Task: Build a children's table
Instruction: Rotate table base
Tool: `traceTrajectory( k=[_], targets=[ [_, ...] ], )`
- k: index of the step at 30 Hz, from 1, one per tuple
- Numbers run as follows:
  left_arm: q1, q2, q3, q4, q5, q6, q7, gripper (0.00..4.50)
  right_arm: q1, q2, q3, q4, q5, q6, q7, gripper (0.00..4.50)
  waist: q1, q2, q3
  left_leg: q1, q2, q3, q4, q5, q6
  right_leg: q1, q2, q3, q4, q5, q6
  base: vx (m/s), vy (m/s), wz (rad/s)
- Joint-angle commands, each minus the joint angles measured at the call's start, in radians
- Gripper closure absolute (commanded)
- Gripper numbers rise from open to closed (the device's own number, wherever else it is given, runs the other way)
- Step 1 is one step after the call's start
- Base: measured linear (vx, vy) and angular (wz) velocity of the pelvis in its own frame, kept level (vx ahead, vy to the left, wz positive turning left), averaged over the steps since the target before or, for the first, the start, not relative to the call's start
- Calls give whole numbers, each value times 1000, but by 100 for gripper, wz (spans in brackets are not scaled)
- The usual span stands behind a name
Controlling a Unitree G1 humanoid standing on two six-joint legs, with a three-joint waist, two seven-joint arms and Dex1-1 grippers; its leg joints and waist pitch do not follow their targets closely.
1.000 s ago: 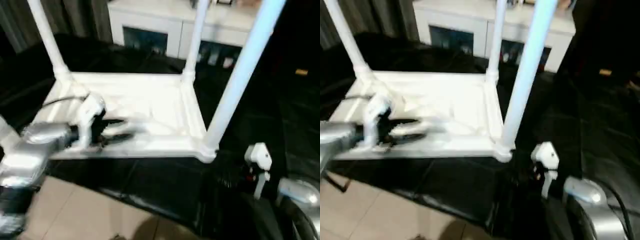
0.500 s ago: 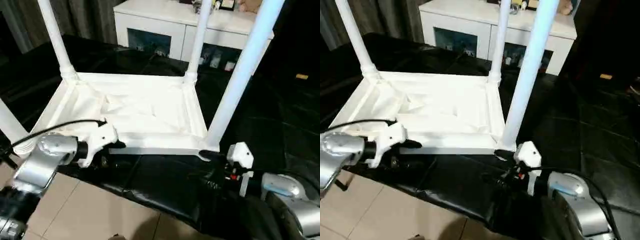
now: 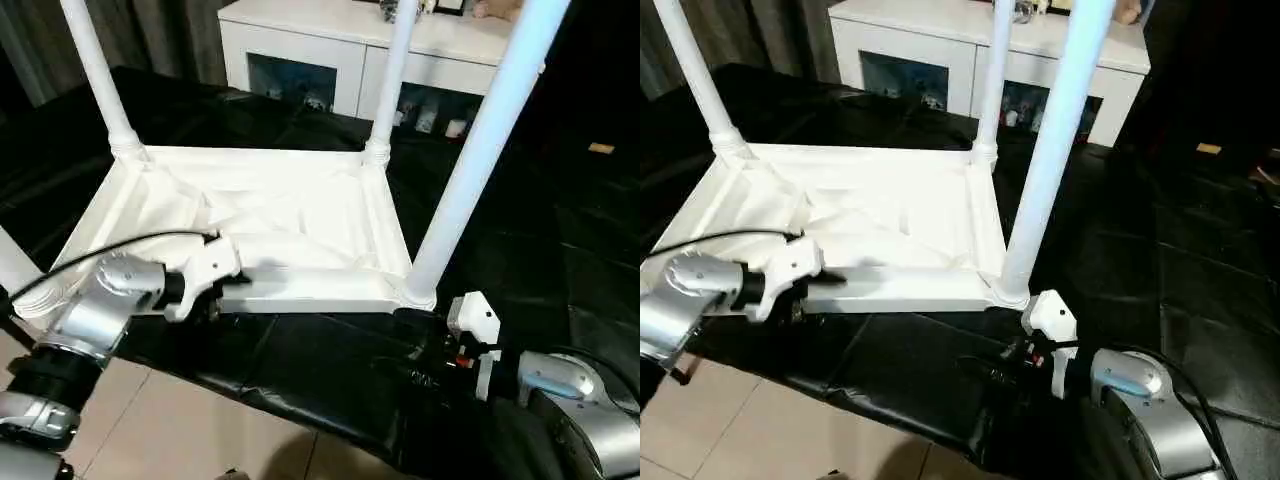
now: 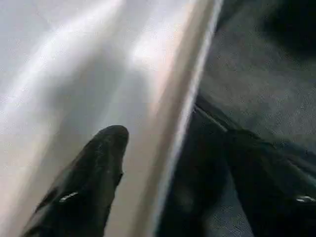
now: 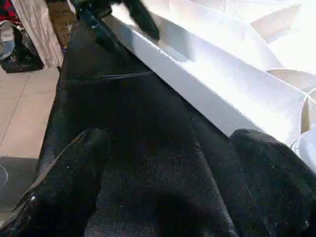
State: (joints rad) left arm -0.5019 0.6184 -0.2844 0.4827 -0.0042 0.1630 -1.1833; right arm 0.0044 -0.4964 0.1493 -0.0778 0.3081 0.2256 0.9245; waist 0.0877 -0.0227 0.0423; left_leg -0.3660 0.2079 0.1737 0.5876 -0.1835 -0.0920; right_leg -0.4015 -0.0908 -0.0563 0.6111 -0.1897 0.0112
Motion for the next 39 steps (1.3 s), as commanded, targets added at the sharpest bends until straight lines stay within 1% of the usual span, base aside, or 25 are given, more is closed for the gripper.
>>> traceTrajectory(
  k=[1, 2, 5, 6, 7, 10, 11, 13, 14, 16, 18, 19, 20, 21, 24, 25, 26, 28, 31, 32, 33, 35, 36, 37, 39],
  targets=[
    [-33, 2, -9, 29, 10, -7, -38, 123, 3, -9, 2, -26, -7, -7, 6, 27, 3, 12, -54, 12, 18, -1, -78, -252, 17, 44, -42, 39, -68, -167, -205, 0, 0, 0],
    [-40, 3, -16, 41, 11, -12, -45, 141, 3, -11, 2, -26, -7, -8, 6, 27, 3, 10, -53, 12, 19, -1, -79, -264, 14, 44, -42, 38, -69, -179, -205, 0, 0, 0],
    [-64, -1, -23, 81, 16, -38, -42, 161, 4, -16, 0, -25, -6, -10, 7, 27, 5, 10, -53, 14, 19, -2, -79, -279, 10, 43, -43, 39, -71, -192, -204, 0, 0, 0],
    [-64, -1, -23, 81, 16, -38, -42, 171, 4, -16, 0, -25, -6, -10, 7, 27, 6, 10, -53, 14, 20, -2, -79, -276, 9, 44, -43, 39, -69, -188, -205, 0, 0, 0],
    [-77, -10, -17, 104, 15, -50, -38, 180, 6, -18, -2, -25, -6, -11, 8, 27, 7, 12, -53, 12, 20, -3, -79, -270, 9, 45, -44, 38, -68, -179, -206, 0, 0, 0],
    [-91, -20, -12, 127, 12, -57, -47, 196, 7, -18, -2, -26, -8, -11, 8, 27, 6, 10, -56, 11, 18, -2, -77, -251, 11, 48, -43, 38, -66, -151, -210, 0, 0, 0],
    [-97, -26, -13, 137, 13, -59, -56, 223, 10, -19, -1, -26, -10, -12, 9, 27, 6, 9, -55, 9, 19, -3, -77, -244, 13, 49, -44, 38, -65, -141, -214, 0, 0, 0],
    [-102, -29, -17, 148, 16, -63, -64, 223, 11, -20, 0, -26, -10, -13, 9, 27, 6, 9, -56, 10, 18, -2, -76, -235, 16, 49, -43, 37, -63, -126, -219, 0, 0, 0],
    [-104, -32, -19, 156, 18, -74, -59, 235, 13, -20, 2, -28, -11, -13, 9, 27, 6, 10, -56, 9, 19, -3, -76, -236, 17, 50, -44, 37, -62, -123, -222, 0, 0, 0],
    [-104, -34, -21, 162, 20, -81, -59, 243, 15, -20, 4, -28, -12, -15, 10, 27, 6, 9, -56, 10, 19, -2, -76, -238, 19, 50, -44, 37, -62, -125, -222, 0, 0, 0],
    [-106, -35, -24, 167, 22, -86, -59, 270, 15, -20, 6, -28, -12, -15, 11, 27, 6, 9, -56, 11, 20, -2, -76, -242, 21, 49, -44, 37, -64, -130, -223, 0, 0, 0],
    [-107, -36, -25, 170, 24, -89, -59, 270, 15, -21, 6, -28, -11, -15, 11, 27, 6, 9, -55, 10, 19, -2, -76, -247, 20, 49, -44, 37, -65, -139, -221, 0, 0, 0],
    [-107, -36, -25, 170, 24, -89, -59, 285, 15, -21, 6, -28, -11, -15, 11, 27, 6, 10, -55, 11, 20, -2, -77, -254, 18, 49, -45, 37, -66, -152, -218, 0, 0, 0],
    [-111, -41, -26, 181, 29, -97, -57, 295, 15, -23, 9, -25, -14, -18, 14, 27, 6, 7, -55, 11, 20, -2, -77, -256, 18, 49, -45, 37, -66, -156, -217, 0, 0, 0],
    [-115, -44, -28, 190, 36, -102, -59, 304, 14, -26, 11, -23, -16, -20, 17, 27, 6, 5, -54, 10, 20, -2, -77, -256, 18, 49, -45, 38, -67, -170, -212, 0, 0, 0],
    [-115, -44, -28, 191, 36, -103, -59, 321, 13, -26, 11, -23, -16, -20, 17, 27, 7, 6, -54, 10, 20, -2, -77, -250, 19, 48, -46, 38, -67, -168, -211, 0, 0, 0],
    [-118, -44, -29, 196, 38, -105, -61, 327, 11, -27, 10, -23, -15, -19, 18, 27, 8, 7, -54, 10, 20, -2, -77, -250, 19, 48, -46, 38, -67, -168, -211, 0, 0, 0],
    [-125, -44, -29, 210, 41, -112, -63, 334, 7, -28, 9, -20, -16, -20, 19, 27, 8, 6, -54, 10, 20, -2, -76, -250, 18, 48, -45, 38, -66, -166, -210, 0, 0, 0],
    [-129, -45, -26, 218, 41, -119, -62, 358, 7, -28, 8, -19, -17, -21, 19, 27, 13, 7, -54, 12, 20, -2, -77, -253, 17, 47, -46, 38, -68, -178, -207, 0, 0, 0],
    [-132, -47, -26, 223, 42, -123, -62, 363, 8, -28, 9, -19, -17, -22, 18, 27, 14, 10, -54, 12, 21, -3, -78, -254, 16, 47, -46, 38, -67, -177, -208, 0, 0, 0],
    [-133, -48, -25, 227, 42, -124, -63, 363, 10, -28, 10, -21, -17, -22, 17, 27, 15, 8, -56, 12, 21, -3, -77, -248, 14, 48, -46, 38, -66, -159, -211, 0, 0, 0],
    [-134, -49, -26, 230, 43, -127, -63, 373, 12, -28, 11, -24, -17, -22, 16, 27, 14, 9, -56, 11, 21, -3, -76, -244, 15, 49, -45, 37, -63, -135, -217, 0, 0, 0],
    [-137, -52, -24, 237, 43, -131, -63, 376, 13, -28, 12, -25, -17, -23, 15, 27, 15, 14, -56, 12, 21, -3, -76, -246, 15, 48, -45, 38, -62, -132, -218, 0, 0, 0],
    [-137, -52, -24, 237, 43, -131, -63, 376, 13, -28, 12, -25, -17, -23, 15, 27, 14, 11, -56, 12, 20, -2, -76, -249, 16, 48, -45, 38, -64, -131, -220, 0, 0, 0],
    [-140, -58, -24, 247, 47, -150, -61, 379, 15, -28, 11, -27, -16, -23, 14, 27, 15, 12, -56, 12, 20, -2, -76, -253, 16, 49, -44, 38, -64, -134, -220, 0, 0, 0]
  ],
)
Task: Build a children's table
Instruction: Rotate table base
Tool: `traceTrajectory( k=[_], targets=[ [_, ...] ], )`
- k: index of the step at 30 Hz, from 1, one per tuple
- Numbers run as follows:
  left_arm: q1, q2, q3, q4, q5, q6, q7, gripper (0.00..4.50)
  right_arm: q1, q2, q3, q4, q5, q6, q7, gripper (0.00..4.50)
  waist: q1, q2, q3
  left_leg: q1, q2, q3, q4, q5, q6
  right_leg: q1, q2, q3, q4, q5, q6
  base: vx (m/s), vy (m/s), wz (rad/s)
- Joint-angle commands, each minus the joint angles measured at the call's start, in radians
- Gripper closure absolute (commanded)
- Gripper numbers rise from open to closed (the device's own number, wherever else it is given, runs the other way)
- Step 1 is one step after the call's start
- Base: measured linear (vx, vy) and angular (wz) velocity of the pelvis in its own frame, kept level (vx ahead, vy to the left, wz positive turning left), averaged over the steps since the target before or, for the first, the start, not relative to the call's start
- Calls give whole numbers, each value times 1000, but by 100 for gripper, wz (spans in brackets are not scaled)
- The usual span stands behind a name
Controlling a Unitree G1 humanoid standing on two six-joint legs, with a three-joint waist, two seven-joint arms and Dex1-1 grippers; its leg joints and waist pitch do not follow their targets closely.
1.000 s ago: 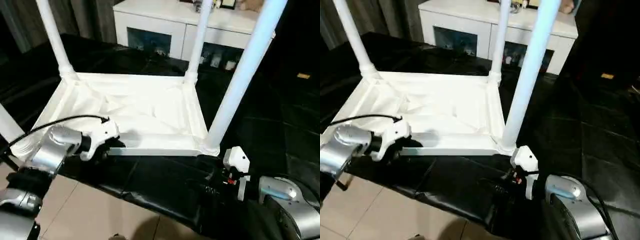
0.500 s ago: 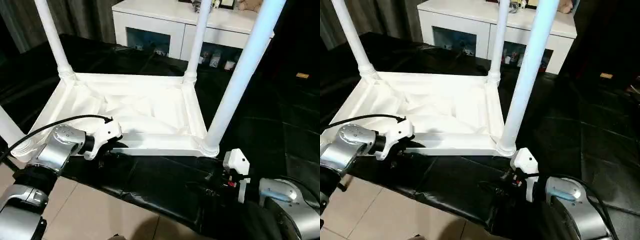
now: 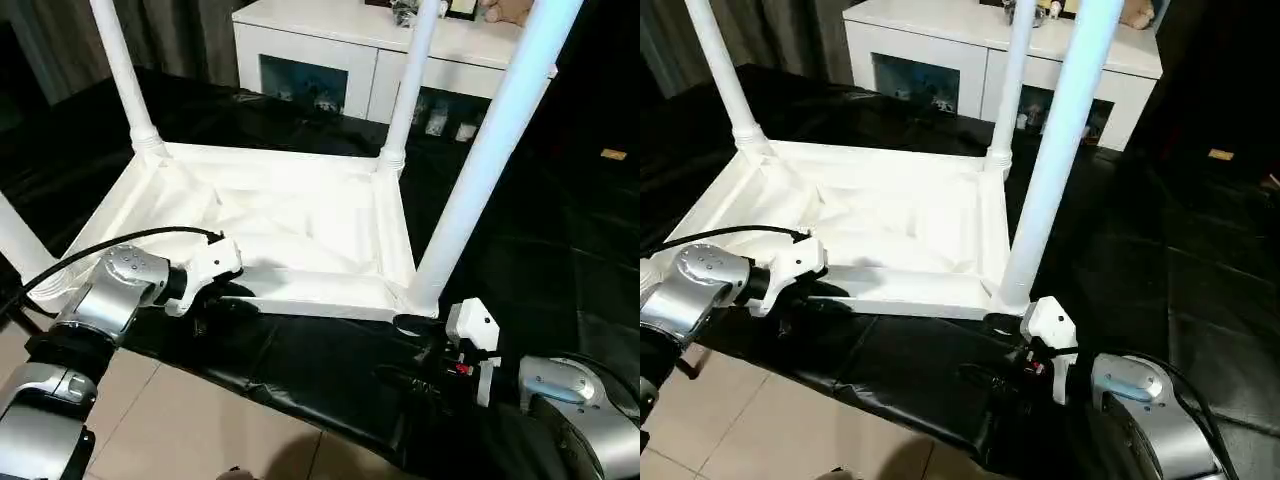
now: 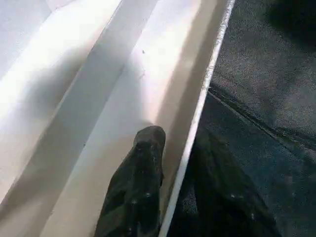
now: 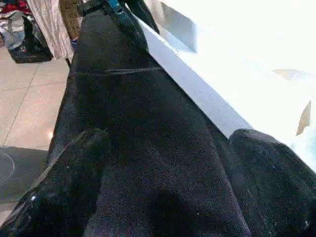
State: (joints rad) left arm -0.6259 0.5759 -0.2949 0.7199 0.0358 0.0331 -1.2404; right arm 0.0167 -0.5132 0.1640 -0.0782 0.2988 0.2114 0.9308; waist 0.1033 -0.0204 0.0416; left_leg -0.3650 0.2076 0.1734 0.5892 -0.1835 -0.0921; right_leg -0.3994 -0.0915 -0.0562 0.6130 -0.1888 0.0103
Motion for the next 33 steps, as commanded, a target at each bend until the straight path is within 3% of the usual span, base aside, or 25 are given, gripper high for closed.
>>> traceTrajectory(
  k=[1, 5, 8, 11, 12, 15, 19, 20, 22, 23, 25, 29, 33],
  targets=[
    [-23, -23, -15, 24, 12, -49, -1, 379, 5, -13, -4, -30, -5, -9, 6, 27, 0, 11, -55, 12, 20, -2, -78, -259, 14, 46, -44, 38, -68, -144, -218, 0, 0, 0],
    [-28, -28, -16, 34, 17, -70, 4, 381, 7, -13, -5, -32, -4, -9, 6, 27, 3, 10, -54, 11, 21, -3, -79, -269, 13, 46, -45, 38, -70, -167, -210, 0, 0, 0],
    [-53, -54, -24, 65, 34, -121, 26, 381, 12, -13, -6, -37, -3, -10, 4, 27, 11, 12, -56, 19, 23, -1, -77, -277, 10, 41, -45, 39, -72, -161, -209, 0, 0, 0],
    [-110, -121, -46, 123, 63, -195, 66, 381, 20, -9, -5, -44, -4, -12, -1, 27, 22, 11, -54, 20, 23, 0, -77, -287, 12, 41, -46, 40, -75, -174, -208, 0, 0, 0],
    [-125, -142, -53, 135, 70, -211, 74, 381, 21, -8, -4, -46, -3, -11, -3, 27, 26, 17, -55, 19, 24, -1, -77, -286, 9, 42, -48, 40, -74, -173, -207, 0, 0, 0],
    [-169, -203, -75, 169, 94, -265, 119, 381, 28, -5, -1, -58, -3, -7, -8, 27, 34, 12, -55, 18, 24, -2, -77, -283, 9, 43, -49, 41, -75, -168, -201, 0, 0, 0],
    [-208, -263, -91, 201, 114, -315, 155, 381, 36, -4, 1, -69, -2, -4, -11, 27, 39, 9, -59, 9, 22, -4, -73, -234, 21, 51, -48, 38, -69, -100, -203, 0, 0, 0],
    [-230, -303, -99, 212, 121, -349, 172, 381, 40, -3, 0, -73, -2, -3, -14, 27, 43, 23, -64, 15, 23, -5, -70, -227, 20, 49, -49, 39, -64, -74, -211, 0, 0, 0],
    [-248, -343, -99, 221, 120, -370, 185, 381, 44, -2, -1, -76, -1, -2, -18, 27, 43, 11, -64, 10, 22, -4, -68, -212, 30, 54, -48, 38, -63, -33, -222, 0, 0, 0],
    [-281, -402, -100, 254, 126, -421, 208, 381, 50, -1, -2, -82, -2, -2, -24, 27, 47, 17, -65, 9, 22, -4, -64, -196, 39, 54, -48, 38, -60, -9, -228, 0, 0, 0],
    [-302, -449, -100, 274, 125, -461, 217, 381, 54, 0, -1, -86, -4, -1, -28, 27, 54, 16, -67, 12, 22, -2, -60, -185, 52, 54, -48, 38, -61, 19, -237, 0, 0, 0],
    [-314, -486, -106, 290, 131, -501, 239, 381, 56, 1, -2, -88, -5, 0, -32, 27, 54, 13, -69, -6, 19, -5, -53, -124, 91, 61, -50, 34, -49, 98, -248, 0, 0, 0],
    [-321, -512, -109, 319, 150, -556, 291, 385, 59, 1, -3, -86, -8, -2, -34, 27, 43, 11, -60, -5, 19, -5, -59, -197, 90, 60, -52, 33, -63, -15, -236, 0, 0, 0]
  ],
)
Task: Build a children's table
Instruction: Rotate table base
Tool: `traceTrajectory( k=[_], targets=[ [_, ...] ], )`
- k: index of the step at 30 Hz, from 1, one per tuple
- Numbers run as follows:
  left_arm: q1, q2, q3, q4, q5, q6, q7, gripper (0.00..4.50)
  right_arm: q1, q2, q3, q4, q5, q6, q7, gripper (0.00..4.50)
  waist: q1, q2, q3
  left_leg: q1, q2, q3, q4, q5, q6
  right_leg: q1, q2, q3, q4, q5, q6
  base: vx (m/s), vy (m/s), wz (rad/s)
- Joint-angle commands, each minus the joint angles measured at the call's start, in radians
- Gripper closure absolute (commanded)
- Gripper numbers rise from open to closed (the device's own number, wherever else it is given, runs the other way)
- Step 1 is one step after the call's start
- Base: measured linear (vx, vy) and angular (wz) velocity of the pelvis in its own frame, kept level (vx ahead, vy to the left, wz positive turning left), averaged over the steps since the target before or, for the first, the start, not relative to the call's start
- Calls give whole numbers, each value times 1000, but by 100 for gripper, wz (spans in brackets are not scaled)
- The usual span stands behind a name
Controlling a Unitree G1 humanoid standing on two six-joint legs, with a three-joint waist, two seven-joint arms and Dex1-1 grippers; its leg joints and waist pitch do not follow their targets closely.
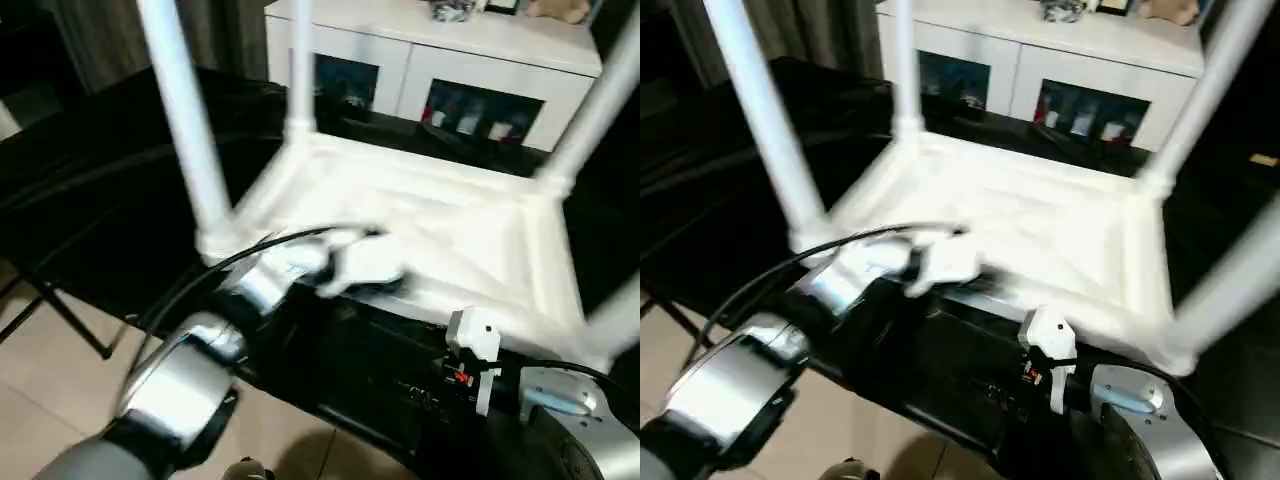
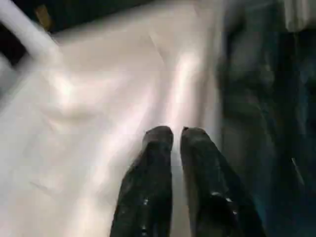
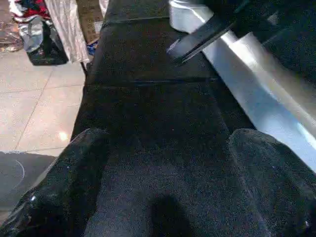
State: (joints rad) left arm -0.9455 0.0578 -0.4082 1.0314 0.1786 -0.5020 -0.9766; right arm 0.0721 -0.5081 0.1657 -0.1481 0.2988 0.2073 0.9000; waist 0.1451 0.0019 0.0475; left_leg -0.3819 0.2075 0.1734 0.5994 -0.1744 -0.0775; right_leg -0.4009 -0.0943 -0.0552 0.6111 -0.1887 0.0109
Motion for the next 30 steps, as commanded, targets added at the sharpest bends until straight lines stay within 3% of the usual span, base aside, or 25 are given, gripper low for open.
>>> traceTrajectory(
  k=[1, 4, 8, 10, 12, 16, 17, 18, 19, 20, 21, 22, 23, 24, 25, 26, 28, 30],
  targets=[
    [-5, 4, 6, 18, 17, -28, 51, 421, 3, -4, -4, -15, -8, 2, -4, 27, -7, -14, -63, 10, 18, -6, -71, -229, 72, 62, -47, 31, -65, -68, -223, 0, 0, 0],
    [-22, 6, 14, 62, 58, -29, 158, 421, -2, -3, -1, -15, -10, 3, -8, 27, -20, -15, -61, 14, 15, -5, -74, -269, 58, 59, -47, 31, -82, -211, -174, 0, 0, 0],
    [-22, 36, 35, 81, 48, 7, 162, 404, -9, 1, 3, -9, -13, 0, -11, 27, -31, -13, -59, 15, 16, -8, -79, -282, 49, 54, -44, 30, -87, -251, -165, 0, 0, 0],
    [1, 51, 80, 49, -27, 45, 79, 380, -11, 3, 6, -8, -15, -1, -13, 27, -31, -11, -58, 16, 15, -7, -80, -287, 44, 53, -46, 31, -88, -260, -175, 0, 0, 0],
    [61, 84, 162, -71, -145, 73, 36, 366, -14, 12, 5, -1, -25, -15, -28, 27, -32, -9, -57, 15, 18, -8, -83, -302, 40, 50, -47, 31, -85, -255, -197, 0, 0, 0],
    [139, 112, 238, -210, -251, 113, 46, 345, -25, 31, -6, 18, -44, -36, -66, 27, -34, -2, -61, 18, 24, -8, -84, -312, 34, 50, -46, 31, -74, -189, -231, 0, 0, 0],
    [282, 148, 276, -408, -329, 156, 65, 330, -42, 56, -20, 39, -57, -51, -111, 27, -34, 0, -64, 18, 32, -12, -87, -307, 27, 53, -51, 31, -63, -166, -242, 0, 0, 0],
    [336, 159, 286, -481, -360, 178, 65, 328, -48, 64, -25, 46, -60, -54, -124, 27, -45, -4, -57, 5, 28, -10, -91, -306, 32, 54, -48, 31, -67, -172, -239, 0, 0, 0],
    [384, 169, 297, -539, -371, 177, 77, 316, -50, 69, -26, 47, -58, -54, -128, 27, -48, -2, -56, 7, 25, -8, -92, -318, 30, 50, -43, 29, -70, -200, -229, 0, 0, 0],
    [425, 172, 310, -583, -381, 171, 94, 316, -53, 73, -27, 50, -60, -56, -134, 27, -56, 4, -60, 17, 24, -4, -87, -336, 24, 42, -38, 34, -75, -218, -214, 0, 0, 0],
    [532, 180, 343, -677, -393, 130, 126, 292, -64, 91, -32, 63, -72, -69, -160, 27, -55, 7, -60, 17, 25, -5, -88, -338, 22, 42, -38, 34, -75, -214, -211, 0, 0, 0],
    [587, 181, 361, -712, -400, 105, 143, 292, -69, 99, -34, 68, -73, -72, -168, 27, -61, 7, -57, 12, 29, -6, -92, -346, 17, 42, -39, 34, -76, -212, -204, 0, 0, 0],
    [587, 181, 361, -712, -400, 105, 143, 284, -69, 99, -34, 68, -73, -72, -168, 27, -63, 7, -56, 12, 27, -6, -93, -357, 14, 41, -38, 33, -78, -230, -195, 0, 0, 0],
    [662, 168, 414, -759, -384, 21, 207, 284, -80, 115, -39, 81, -86, -87, -189, 27, -64, 6, -55, 20, 23, -2, -91, -382, 10, 34, -32, 34, -84, -271, -174, 0, 0, 0],
    [665, 167, 418, -760, -382, 15, 212, 277, -80, 116, -40, 82, -87, -88, -191, 27, -66, 8, -52, 17, 26, -4, -95, -397, 3, 34, -35, 36, -89, -282, -166, 0, 0, 0],
    [704, 155, 456, -772, -349, -64, 267, 250, -87, 128, -46, 90, -88, -95, -206, 27, -62, 7, -50, 21, 25, -5, -94, -418, -1, 30, -35, 35, -93, -317, -149, 0, 0, 0],
    [744, 150, 489, -780, -293, -142, 321, 244, -97, 143, -56, 97, -90, -103, -232, 27, -62, 7, -48, 24, 23, -5, -95, -437, -7, 27, -32, 36, -98, -352, -123, 0, 0, 0],
    [805, 130, 549, -814, -232, -194, 409, 236, -104, 170, -70, 106, -74, -105, -262, 27, -66, 6, -46, 18, 24, -9, -99, -440, -14, 30, -33, 36, -97, -369, -103, 0, 0, 0]
  ],
)
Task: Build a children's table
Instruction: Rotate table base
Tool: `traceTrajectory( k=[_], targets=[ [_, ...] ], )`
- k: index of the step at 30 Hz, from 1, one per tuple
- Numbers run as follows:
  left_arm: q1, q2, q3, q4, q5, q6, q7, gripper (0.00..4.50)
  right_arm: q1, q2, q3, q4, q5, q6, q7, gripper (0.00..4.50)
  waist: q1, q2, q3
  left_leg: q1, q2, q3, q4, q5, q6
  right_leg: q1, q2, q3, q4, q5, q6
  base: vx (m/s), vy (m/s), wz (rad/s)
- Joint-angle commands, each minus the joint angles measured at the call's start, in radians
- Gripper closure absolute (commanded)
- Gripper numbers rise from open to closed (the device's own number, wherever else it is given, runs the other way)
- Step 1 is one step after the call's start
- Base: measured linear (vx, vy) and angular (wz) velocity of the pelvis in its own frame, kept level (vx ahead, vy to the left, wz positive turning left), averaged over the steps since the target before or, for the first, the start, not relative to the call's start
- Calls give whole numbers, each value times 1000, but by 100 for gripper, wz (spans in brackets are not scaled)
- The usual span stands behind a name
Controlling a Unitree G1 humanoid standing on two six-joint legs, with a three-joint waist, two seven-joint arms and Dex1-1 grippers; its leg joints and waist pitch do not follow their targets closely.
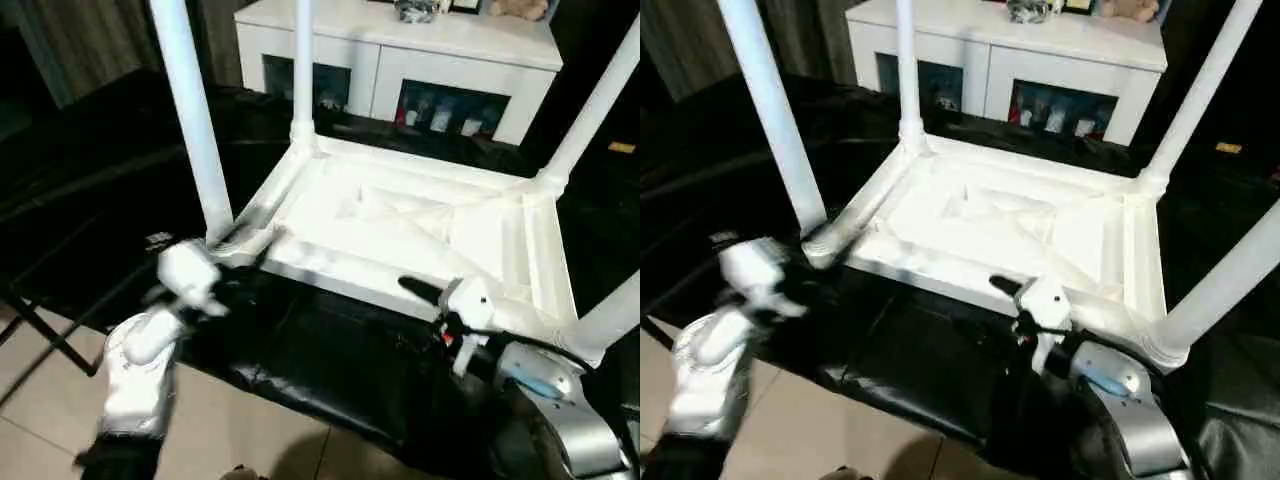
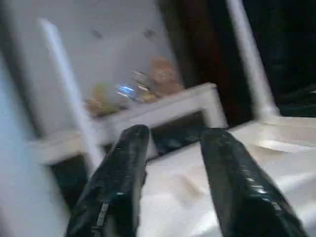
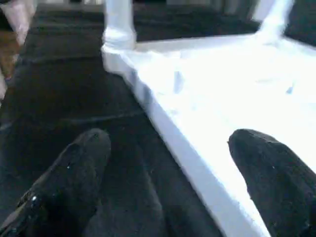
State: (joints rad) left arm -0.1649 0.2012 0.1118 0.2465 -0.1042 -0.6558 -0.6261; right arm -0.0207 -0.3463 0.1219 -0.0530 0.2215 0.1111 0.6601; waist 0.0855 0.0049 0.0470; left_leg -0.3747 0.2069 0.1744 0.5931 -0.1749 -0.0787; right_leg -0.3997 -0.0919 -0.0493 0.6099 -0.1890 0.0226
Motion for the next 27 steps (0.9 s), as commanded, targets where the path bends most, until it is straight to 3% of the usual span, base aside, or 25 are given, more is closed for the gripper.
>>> traceTrajectory(
  k=[1, 2, 5, 6, 12, 15, 17, 18, 19, 20, 22, 23, 27],
  targets=[
    [24, -13, 29, -30, 50, -41, 58, 210, -11, 8, -26, 11, 3, -9, -22, 27, -10, 2, -44, 12, 24, -9, -93, -451, -18, 26, -36, 31, -98, -393, -103, 0, 0, 0],
    [63, -40, 88, -64, 87, -32, 165, 202, -11, 28, -35, 15, 7, -15, -46, 27, -11, 1, -44, 14, 23, -10, -92, -462, -21, 23, -35, 32, -100, -421, -90, 0, 0, 0],
    [81, -57, 107, -97, 78, 15, 229, 194, -7, 41, -37, 18, 2, -23, -60, 27, -13, 1, -44, 14, 20, -11, -91, -464, -20, 19, -34, 33, -104, -439, -81, 0, 0, 0],
    [85, -60, 105, -106, 69, 32, 242, 167, -3, 44, -36, 17, 1, -24, -62, 27, -12, 1, -44, 16, 20, -11, -90, -467, -19, 16, -32, 33, -105, -442, -79, 0, 0, 0],
    [-48, -48, 120, -24, 7, 156, 286, 113, 3, 59, -42, 15, 6, -37, -76, 27, -5, -3, -45, 16, 15, -10, -90, -456, -21, 13, -29, 35, -103, -434, -68, 0, 0, 0],
    [-137, -17, 112, 44, -62, 283, 230, 101, 9, 96, -60, 27, -20, -94, -142, 27, -4, -1, -49, 11, 12, -10, -89, -422, -24, 15, -33, 36, -97, -398, -76, 0, 0, 0],
    [-167, -5, 111, 74, -79, 328, 213, 72, 14, 113, -73, 33, -36, -119, -182, 27, -7, 1, -51, 6, 12, -11, -91, -392, -27, 21, -30, 36, -90, -338, -89, 0, 0, 0],
    [-190, 3, 115, 106, -75, 339, 216, 64, 17, 121, -79, 33, -34, -125, -192, 27, -5, 11, -52, 9, 12, -10, -90, -390, -31, 19, -30, 36, -88, -321, -96, 0, 0, 0],
    [-203, 9, 116, 125, -71, 345, 219, 64, 19, 125, -82, 32, -32, -127, -196, 27, -8, 6, -53, 12, 12, -9, -89, -393, -30, 19, -28, 36, -87, -291, -106, 0, 0, 0],
    [-227, 18, 119, 155, -68, 373, 223, 47, 26, 133, -89, 27, -24, -129, -202, 27, -7, 10, -56, 8, 12, -10, -88, -371, -28, 27, -28, 36, -81, -246, -117, 0, 0, 0],
    [-251, 26, 121, 182, -71, 400, 224, 34, 35, 141, -96, 21, -15, -129, -208, 27, -6, 13, -59, 12, 11, -8, -84, -350, -22, 27, -26, 36, -76, -190, -133, 0, 0, 0],
    [-259, 28, 123, 188, -74, 404, 222, 22, 38, 143, -97, 19, -12, -128, -208, 27, -7, 11, -59, 7, 12, -9, -85, -333, -18, 33, -28, 36, -73, -159, -144, 0, 0, 0],
    [-338, 43, 131, 270, -104, 476, 221, 6, 60, 140, -91, 20, -23, -135, -219, 27, -5, 15, -62, 13, 11, -4, -79, -297, -7, 34, -25, 36, -66, -80, -178, 0, 0, 0]
  ],
)
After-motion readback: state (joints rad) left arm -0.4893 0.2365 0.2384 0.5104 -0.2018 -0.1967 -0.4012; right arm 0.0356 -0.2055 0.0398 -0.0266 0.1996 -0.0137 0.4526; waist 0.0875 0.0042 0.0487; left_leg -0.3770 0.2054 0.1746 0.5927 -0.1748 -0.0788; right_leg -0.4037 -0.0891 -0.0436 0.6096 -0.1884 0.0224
